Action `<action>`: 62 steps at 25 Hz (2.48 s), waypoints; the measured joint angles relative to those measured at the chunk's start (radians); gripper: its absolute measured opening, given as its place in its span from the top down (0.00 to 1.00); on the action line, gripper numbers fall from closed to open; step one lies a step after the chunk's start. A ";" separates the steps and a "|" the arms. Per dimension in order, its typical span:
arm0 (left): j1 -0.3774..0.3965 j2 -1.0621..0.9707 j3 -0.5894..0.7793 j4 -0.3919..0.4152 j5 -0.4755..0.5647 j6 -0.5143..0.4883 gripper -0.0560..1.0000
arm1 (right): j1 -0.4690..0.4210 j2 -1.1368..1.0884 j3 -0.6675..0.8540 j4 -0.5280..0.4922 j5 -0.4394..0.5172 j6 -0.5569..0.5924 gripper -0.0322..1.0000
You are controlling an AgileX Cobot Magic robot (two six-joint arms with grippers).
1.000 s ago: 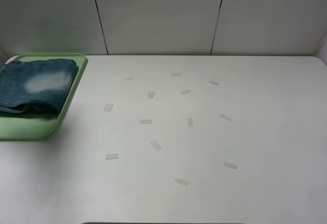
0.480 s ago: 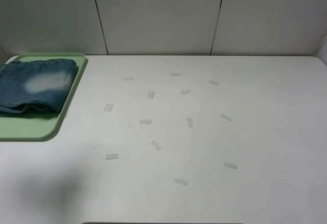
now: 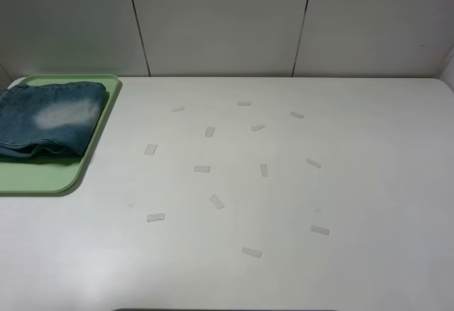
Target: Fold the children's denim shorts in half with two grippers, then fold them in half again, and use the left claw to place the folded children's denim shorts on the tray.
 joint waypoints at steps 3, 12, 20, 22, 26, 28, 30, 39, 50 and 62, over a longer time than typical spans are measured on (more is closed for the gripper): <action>-0.021 -0.090 0.077 -0.018 0.000 0.000 0.01 | 0.000 0.000 0.000 0.000 0.000 0.000 0.30; -0.267 -0.304 0.283 0.056 -0.014 -0.105 0.01 | 0.000 0.000 0.000 0.000 0.000 0.000 0.30; -0.407 -0.506 0.420 0.135 -0.099 -0.187 0.01 | 0.000 0.000 0.000 0.000 0.000 0.000 0.30; -0.430 -0.542 0.434 0.136 -0.106 -0.192 0.01 | 0.000 0.000 0.000 0.000 0.000 0.000 0.30; -0.478 -0.604 0.467 0.153 -0.114 -0.195 0.01 | 0.000 0.000 0.000 0.000 0.000 0.000 0.30; -0.501 -0.633 0.497 0.158 -0.118 -0.195 0.01 | 0.000 0.000 0.000 0.000 0.000 0.000 0.30; -0.523 -0.668 0.527 0.161 -0.114 -0.195 0.01 | 0.000 0.000 0.000 0.000 0.000 0.000 0.30; -0.560 -0.752 0.532 0.161 -0.110 -0.193 0.01 | 0.000 0.000 0.000 0.000 0.000 0.000 0.30; -0.560 -0.752 0.532 0.161 -0.110 -0.212 0.01 | 0.000 0.000 0.000 0.000 0.000 0.000 0.30; -0.560 -0.752 0.532 0.161 -0.110 -0.231 0.01 | 0.000 0.000 0.000 0.000 0.000 0.000 0.30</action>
